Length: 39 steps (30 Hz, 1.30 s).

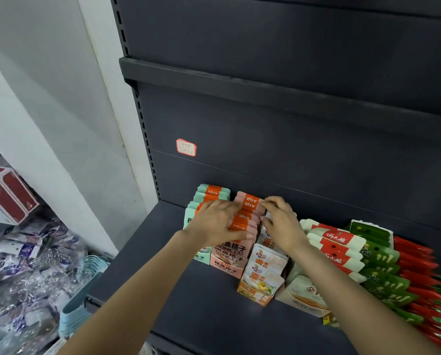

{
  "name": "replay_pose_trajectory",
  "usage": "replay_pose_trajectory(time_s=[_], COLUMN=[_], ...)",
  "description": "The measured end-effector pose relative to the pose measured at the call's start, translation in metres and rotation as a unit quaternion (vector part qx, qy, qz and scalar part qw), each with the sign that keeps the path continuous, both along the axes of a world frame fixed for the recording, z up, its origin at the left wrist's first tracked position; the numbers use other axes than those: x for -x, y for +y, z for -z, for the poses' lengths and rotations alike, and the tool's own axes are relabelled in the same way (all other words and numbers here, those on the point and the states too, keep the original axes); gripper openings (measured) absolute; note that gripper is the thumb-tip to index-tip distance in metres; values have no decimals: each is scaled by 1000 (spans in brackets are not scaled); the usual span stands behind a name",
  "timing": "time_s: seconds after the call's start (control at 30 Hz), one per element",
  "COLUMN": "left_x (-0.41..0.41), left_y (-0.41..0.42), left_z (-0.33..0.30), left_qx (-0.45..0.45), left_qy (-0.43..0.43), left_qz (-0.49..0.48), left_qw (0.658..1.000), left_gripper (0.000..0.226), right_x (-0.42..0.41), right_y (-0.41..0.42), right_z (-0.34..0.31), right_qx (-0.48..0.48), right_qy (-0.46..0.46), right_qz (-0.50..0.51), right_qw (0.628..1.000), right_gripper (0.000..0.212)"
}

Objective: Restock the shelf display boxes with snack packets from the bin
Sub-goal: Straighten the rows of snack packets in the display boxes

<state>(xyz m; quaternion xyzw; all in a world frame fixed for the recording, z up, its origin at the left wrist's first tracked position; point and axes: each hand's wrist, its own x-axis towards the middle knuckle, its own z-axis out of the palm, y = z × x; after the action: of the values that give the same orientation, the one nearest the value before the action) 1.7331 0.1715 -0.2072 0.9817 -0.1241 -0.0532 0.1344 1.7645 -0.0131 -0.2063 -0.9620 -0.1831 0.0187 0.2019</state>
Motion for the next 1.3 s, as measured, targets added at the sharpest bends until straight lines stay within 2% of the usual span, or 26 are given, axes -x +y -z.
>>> replay_pose_trajectory(time_s=[0.27,0.47,0.63,0.87,1.0,1.13,1.3], left_x=[-11,-1,5,13,15,20,20], left_y=[0,6,11,17,18,21,23], left_z=[0,7,10,7,6,9,11], left_qx=[-40,-8,17,42,61,78,78], left_qy=[-1,-42,-43,-35,-32,-39,-37], left_qz=[11,26,29,37,32,43,39], left_qw=[999,999,999,998,997,995,996], left_gripper=[72,66,87,82,62,76,75], right_x=[-3,-3,-5,-4,-4,-4,-5], right_y=[0,-1,-2,5,8,9,12], right_z=[2,4,6,5,4,4,6], right_qx=[-6,-22,-16,24,69,105,130], right_qy=[-25,-33,-35,-60,-55,-46,-68], right_qz=[10,4,0,29,19,3,20], right_qw=[1000,999,999,997,996,993,989], right_gripper=[32,32,33,33,37,45,28])
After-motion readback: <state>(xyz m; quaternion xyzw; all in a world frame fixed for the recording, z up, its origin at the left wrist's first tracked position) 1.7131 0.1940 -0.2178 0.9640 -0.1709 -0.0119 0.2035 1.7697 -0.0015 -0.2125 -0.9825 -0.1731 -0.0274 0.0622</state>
